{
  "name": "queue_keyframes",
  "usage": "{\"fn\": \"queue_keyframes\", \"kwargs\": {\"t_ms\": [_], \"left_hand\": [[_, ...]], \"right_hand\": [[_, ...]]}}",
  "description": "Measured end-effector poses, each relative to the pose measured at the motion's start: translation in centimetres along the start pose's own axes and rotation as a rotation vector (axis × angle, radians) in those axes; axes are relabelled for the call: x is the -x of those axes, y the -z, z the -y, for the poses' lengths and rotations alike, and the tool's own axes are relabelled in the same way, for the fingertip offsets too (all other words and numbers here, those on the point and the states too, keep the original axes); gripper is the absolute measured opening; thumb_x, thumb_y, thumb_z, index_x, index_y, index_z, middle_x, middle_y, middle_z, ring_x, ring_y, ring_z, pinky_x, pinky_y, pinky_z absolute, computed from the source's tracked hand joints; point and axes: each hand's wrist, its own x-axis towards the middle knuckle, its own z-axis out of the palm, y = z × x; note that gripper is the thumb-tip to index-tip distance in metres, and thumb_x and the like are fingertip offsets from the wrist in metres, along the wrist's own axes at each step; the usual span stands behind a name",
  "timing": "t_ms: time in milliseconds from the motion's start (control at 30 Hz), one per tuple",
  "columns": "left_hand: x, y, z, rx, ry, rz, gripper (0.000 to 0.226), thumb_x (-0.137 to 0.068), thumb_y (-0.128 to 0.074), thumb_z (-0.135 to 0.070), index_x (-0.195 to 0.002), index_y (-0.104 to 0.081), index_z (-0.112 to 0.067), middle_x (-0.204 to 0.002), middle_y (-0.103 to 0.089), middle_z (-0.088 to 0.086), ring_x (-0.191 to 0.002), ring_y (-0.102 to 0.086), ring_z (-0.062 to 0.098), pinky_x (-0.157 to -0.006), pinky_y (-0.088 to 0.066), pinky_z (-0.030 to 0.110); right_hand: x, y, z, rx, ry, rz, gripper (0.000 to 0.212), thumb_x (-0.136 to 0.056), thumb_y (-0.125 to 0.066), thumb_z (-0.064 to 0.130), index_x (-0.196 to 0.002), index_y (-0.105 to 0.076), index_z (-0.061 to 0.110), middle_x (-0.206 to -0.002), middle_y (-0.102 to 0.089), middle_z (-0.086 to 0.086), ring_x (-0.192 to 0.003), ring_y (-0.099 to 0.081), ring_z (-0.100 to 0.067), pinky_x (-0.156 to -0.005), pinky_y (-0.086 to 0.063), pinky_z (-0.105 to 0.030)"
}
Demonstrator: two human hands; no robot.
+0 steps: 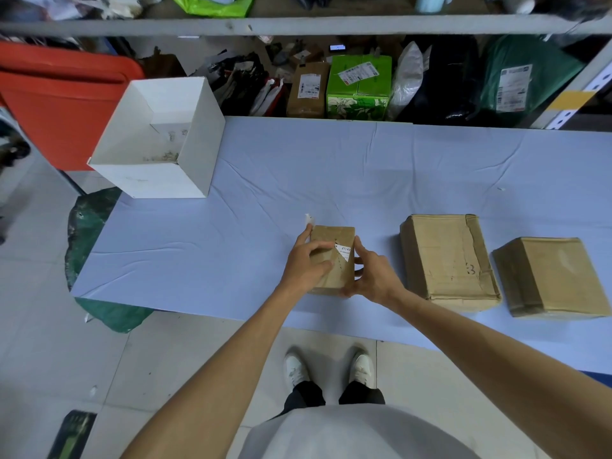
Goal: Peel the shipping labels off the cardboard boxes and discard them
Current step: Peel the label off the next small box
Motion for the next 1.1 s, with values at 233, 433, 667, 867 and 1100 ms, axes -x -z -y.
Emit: {"fn": "queue_keyframes", "kwargs": {"t_ms": [233, 433, 667, 867, 1100], "left_hand": [[-0.7, -0.5, -1.1, 0.023, 0.063, -0.125, 0.015, -0.080, -0.073, -0.015, -0.095, -0.073, -0.019, -0.150, -0.038, -0.004, -0.131, -0.045, 0.011, -0.106, -0.041, 0.031], [-1.2, -1.4, -1.7, -0.007, 0.073, -0.228, 0.011, -0.078, -0.072, -0.014, -0.088, -0.068, -0.019, -0.133, -0.053, -0.003, -0.122, -0.053, 0.010, -0.101, -0.043, 0.031], [-1.1, -1.4, -2.3, -0.069, 0.108, -0.235, 0.014, -0.080, -0.071, -0.012, -0.093, -0.072, -0.017, -0.143, -0.045, -0.005, -0.125, -0.050, 0.009, -0.092, -0.032, 0.021], [-0.7, -1.3, -2.3, -0.089, 0.104, -0.175, 0.024, -0.080, -0.071, -0.008, -0.099, -0.070, -0.021, -0.152, -0.034, -0.004, -0.132, -0.043, 0.011, -0.097, -0.035, 0.023], [-0.4, -1.2, -2.2, -0.068, 0.121, -0.133, 0.019, -0.080, -0.073, -0.009, -0.096, -0.072, -0.020, -0.155, -0.029, -0.007, -0.133, -0.044, 0.013, -0.095, -0.034, 0.019]], "right_hand": [[0.0, -0.2, -0.1, 0.013, -0.011, -0.002, 0.118, -0.065, -0.085, 0.007, -0.152, -0.009, 0.030, -0.136, -0.052, -0.005, -0.092, -0.063, -0.017, -0.064, -0.054, -0.021], [0.2, -0.1, 0.1, -0.005, -0.012, -0.010, 0.115, -0.065, -0.083, 0.002, -0.151, -0.012, 0.031, -0.134, -0.054, -0.005, -0.089, -0.061, -0.014, -0.065, -0.053, -0.020], [0.3, 0.0, 0.2, -0.006, -0.005, -0.010, 0.116, -0.062, -0.084, 0.000, -0.150, -0.016, 0.031, -0.129, -0.056, -0.004, -0.086, -0.063, -0.015, -0.074, -0.058, -0.035], [0.3, 0.2, 0.2, -0.016, -0.002, -0.002, 0.114, -0.062, -0.083, -0.004, -0.150, -0.017, 0.030, -0.112, -0.054, 0.007, -0.084, -0.064, -0.017, -0.075, -0.059, -0.039], [0.3, 0.2, 0.3, -0.004, -0.001, 0.000, 0.114, -0.063, -0.083, -0.003, -0.150, -0.016, 0.031, -0.124, -0.055, 0.001, -0.084, -0.060, -0.011, -0.069, -0.055, -0.027]]}}
